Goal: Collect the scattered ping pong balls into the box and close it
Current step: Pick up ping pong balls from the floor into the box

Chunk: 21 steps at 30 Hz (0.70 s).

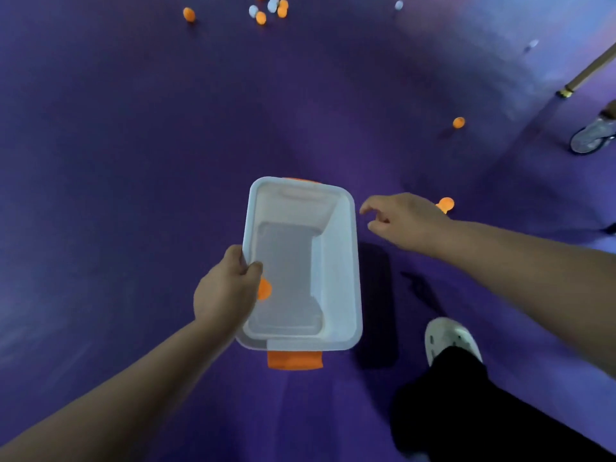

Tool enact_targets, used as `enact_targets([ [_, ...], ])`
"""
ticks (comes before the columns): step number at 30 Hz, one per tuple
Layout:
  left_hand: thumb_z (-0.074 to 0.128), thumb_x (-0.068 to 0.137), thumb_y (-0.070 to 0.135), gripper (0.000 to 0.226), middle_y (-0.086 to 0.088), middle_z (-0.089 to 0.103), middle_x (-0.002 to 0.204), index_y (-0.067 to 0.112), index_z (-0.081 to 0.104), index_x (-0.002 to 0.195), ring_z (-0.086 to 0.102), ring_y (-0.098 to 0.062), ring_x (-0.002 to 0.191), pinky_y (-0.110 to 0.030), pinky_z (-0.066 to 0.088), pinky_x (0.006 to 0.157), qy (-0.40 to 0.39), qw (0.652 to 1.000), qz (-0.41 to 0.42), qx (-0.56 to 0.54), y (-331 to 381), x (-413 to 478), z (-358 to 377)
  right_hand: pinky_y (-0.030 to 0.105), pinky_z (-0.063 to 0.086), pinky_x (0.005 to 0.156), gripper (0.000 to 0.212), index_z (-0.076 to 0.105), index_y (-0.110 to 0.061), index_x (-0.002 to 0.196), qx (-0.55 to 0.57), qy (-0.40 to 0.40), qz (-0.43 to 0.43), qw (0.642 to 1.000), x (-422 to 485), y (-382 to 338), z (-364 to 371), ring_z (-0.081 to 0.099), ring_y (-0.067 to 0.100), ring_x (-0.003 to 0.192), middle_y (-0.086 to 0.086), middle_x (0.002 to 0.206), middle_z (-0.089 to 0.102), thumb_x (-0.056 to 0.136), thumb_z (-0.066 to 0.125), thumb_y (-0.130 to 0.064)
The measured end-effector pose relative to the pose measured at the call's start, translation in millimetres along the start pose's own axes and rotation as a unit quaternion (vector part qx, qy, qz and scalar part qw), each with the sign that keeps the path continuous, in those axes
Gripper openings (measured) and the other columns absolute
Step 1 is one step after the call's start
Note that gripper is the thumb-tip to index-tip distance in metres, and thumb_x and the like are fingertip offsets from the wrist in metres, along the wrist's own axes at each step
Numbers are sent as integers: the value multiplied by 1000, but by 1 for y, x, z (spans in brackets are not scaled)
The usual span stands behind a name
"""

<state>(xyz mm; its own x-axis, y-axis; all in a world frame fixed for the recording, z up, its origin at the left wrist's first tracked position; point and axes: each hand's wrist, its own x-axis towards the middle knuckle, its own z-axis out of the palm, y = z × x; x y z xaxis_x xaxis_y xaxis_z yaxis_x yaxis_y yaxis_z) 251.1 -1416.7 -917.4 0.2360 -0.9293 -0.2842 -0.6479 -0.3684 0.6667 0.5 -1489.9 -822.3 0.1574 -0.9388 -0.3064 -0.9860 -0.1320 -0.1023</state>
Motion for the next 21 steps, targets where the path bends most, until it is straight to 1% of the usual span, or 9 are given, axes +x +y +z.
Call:
enact_targets([
  [2, 47, 88, 32, 20, -2, 55, 67, 16, 42, 78, 53, -24, 62, -33, 34, 53, -6, 1000, 0, 4, 23, 13, 16, 37, 49, 81, 29, 57, -22, 121, 32, 3, 38, 999, 9, 38, 0, 57, 21, 92, -5, 93, 56, 94, 50, -22],
  [3, 47, 89, 32, 21, -2, 54, 67, 17, 40, 76, 52, -23, 60, -32, 33, 52, -7, 1000, 2, 6, 37, 20, 24, 37, 49, 82, 28, 58, -20, 121, 49, 4, 55, 997, 13, 58, 3, 57, 20, 93, -4, 95, 56, 94, 50, -22],
  [5, 46, 89, 33, 24, -3, 53, 66, 17, 38, 73, 50, -23, 58, -31, 31, 50, -3, 1000, 10, 22, 64, 35, 38, 36, 49, 79, 27, 59, -19, 121, 74, 3, 89, 993, 21, 96, 16, 56, 19, 90, -3, 96, 55, 95, 49, -22],
  [8, 47, 89, 33, 23, -3, 52, 65, 15, 40, 77, 49, -23, 57, -31, 29, 49, 3, 999, 24, 43, 105, 55, 62, 34, 48, 73, 26, 60, -20, 118, 92, -9, 134, 987, 31, 158, 36, 56, 20, 87, -4, 98, 53, 95, 47, -21],
  [11, 48, 89, 31, 27, -3, 49, 61, 16, 35, 71, 45, -23, 54, -31, 28, 48, 15, 998, 28, 50, 144, 68, 89, 36, 52, 74, 26, 62, -20, 116, 122, -7, 182, 976, 38, 225, 46, 60, 21, 87, -3, 99, 58, 94, 47, -19],
  [13, 48, 89, 31, 27, -4, 50, 61, 16, 35, 71, 45, -23, 54, -31, 28, 48, 28, 998, 24, 52, 165, 73, 104, 36, 53, 75, 26, 62, -19, 116, 127, 7, 204, 971, 45, 267, 51, 61, 21, 90, 1, 105, 62, 94, 48, -17],
  [15, 49, 89, 32, 25, -5, 53, 63, 13, 40, 75, 47, -24, 57, -33, 29, 50, 39, 997, 20, 64, 182, 76, 117, 36, 53, 77, 30, 58, -18, 122, 110, 24, 201, 973, 58, 302, 56, 60, 21, 98, 4, 118, 59, 94, 49, -14],
  [18, 49, 90, 31, 25, -6, 53, 64, 13, 40, 76, 48, -25, 57, -33, 30, 50, 53, 995, 14, 78, 201, 80, 133, 38, 53, 80, 46, 46, -21, 136, 83, 27, 157, 984, 87, 335, 64, 55, 22, 107, 5, 132, 45, 92, 53, -8],
  [21, 50, 91, 32, 26, -5, 53, 65, 15, 40, 75, 48, -25, 58, -33, 30, 51, 63, 994, -4, 91, 213, 82, 143, 38, 49, 93, 66, 34, -26, 144, 56, 3, 120, 991, 116, 353, 76, 43, 23, 124, 6, 145, 31, 87, 55, 1],
])
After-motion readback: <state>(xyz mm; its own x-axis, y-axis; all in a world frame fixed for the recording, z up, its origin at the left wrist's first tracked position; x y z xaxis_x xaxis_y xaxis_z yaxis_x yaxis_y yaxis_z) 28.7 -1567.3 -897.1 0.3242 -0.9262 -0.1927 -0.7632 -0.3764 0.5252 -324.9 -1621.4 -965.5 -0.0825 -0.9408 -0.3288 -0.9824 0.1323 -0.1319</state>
